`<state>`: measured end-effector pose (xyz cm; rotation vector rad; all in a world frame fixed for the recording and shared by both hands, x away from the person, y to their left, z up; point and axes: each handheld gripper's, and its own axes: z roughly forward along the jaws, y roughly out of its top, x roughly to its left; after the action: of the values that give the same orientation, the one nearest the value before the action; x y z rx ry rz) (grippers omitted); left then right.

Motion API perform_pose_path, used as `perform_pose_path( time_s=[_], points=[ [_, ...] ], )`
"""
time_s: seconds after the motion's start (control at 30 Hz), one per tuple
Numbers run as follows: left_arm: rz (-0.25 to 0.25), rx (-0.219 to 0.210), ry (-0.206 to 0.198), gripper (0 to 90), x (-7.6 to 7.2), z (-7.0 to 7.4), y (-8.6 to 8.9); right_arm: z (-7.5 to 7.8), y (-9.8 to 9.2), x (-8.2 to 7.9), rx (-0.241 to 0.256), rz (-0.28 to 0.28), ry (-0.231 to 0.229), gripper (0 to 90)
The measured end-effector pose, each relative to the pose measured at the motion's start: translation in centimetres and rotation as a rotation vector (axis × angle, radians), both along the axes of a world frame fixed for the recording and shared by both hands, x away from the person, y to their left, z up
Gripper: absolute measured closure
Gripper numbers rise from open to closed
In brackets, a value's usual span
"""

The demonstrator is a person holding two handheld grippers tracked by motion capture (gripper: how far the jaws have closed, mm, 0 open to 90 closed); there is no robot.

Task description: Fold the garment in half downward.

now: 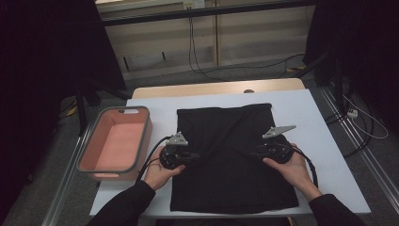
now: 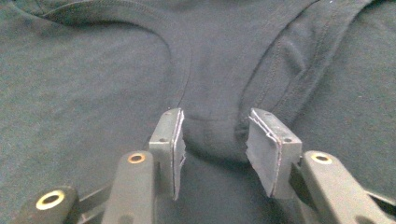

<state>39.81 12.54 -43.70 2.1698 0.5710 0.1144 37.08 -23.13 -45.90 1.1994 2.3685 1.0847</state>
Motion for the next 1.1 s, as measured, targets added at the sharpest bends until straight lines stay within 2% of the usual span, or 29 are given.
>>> perform_pose_path(
  time_s=[0.1, 0.13, 0.2, 0.23, 0.33, 0.53, 0.6, 0.67, 0.73, 0.93, 0.97, 1.1],
  points=[
    [0.016, -0.013, -0.017, 88.1, -0.1, 0.3, 0.3, -0.5, 0.2, 0.1, -0.022, 0.006, 0.020, 59.2],
    [0.021, -0.013, -0.025, 88.1, -0.2, 0.3, 0.4, -0.5, 0.3, 0.1, -0.026, 0.009, 0.010, 64.1],
    [0.030, -0.024, -0.030, 88.2, -0.2, 0.4, 0.6, -0.4, 0.4, 0.0, -0.030, 0.031, 0.011, 81.3],
    [0.038, -0.029, -0.036, 88.2, -0.2, 0.4, 0.7, -0.3, 0.4, -0.2, -0.041, 0.039, -0.005, 85.1],
    [0.054, -0.046, -0.048, 88.2, -0.1, 0.6, 0.9, 0.4, 0.2, -0.4, -0.002, 0.049, -0.038, 86.7],
    [0.088, -0.085, -0.067, 88.3, 0.0, 1.2, 1.2, 2.3, -0.6, -1.0, 0.076, 0.032, -0.119, 87.4],
    [0.092, -0.103, -0.067, 88.3, -0.1, 1.4, 1.3, 2.8, -0.7, -1.2, 0.099, 0.025, -0.146, 87.5],
    [0.086, -0.101, -0.075, 88.4, -0.1, 1.6, 1.4, 3.4, -0.9, -1.3, 0.117, 0.022, -0.166, 87.6],
    [0.099, -0.127, -0.092, 88.3, -0.2, 2.3, 1.6, 4.0, -1.1, -1.5, 0.144, 0.014, -0.195, 87.7],
    [0.109, -0.185, -0.132, 88.4, -0.7, 3.9, 1.8, 5.7, -1.7, -2.1, 0.186, -0.003, -0.264, 87.8],
    [0.113, -0.188, -0.142, 88.4, -0.8, 4.1, 1.9, 5.8, -1.8, -2.2, 0.190, -0.008, -0.269, 87.9],
    [0.106, -0.191, -0.141, 88.4, -1.2, 4.2, 1.9, 6.2, -2.0, -2.6, 0.200, -0.011, -0.284, 87.9]
  ],
)
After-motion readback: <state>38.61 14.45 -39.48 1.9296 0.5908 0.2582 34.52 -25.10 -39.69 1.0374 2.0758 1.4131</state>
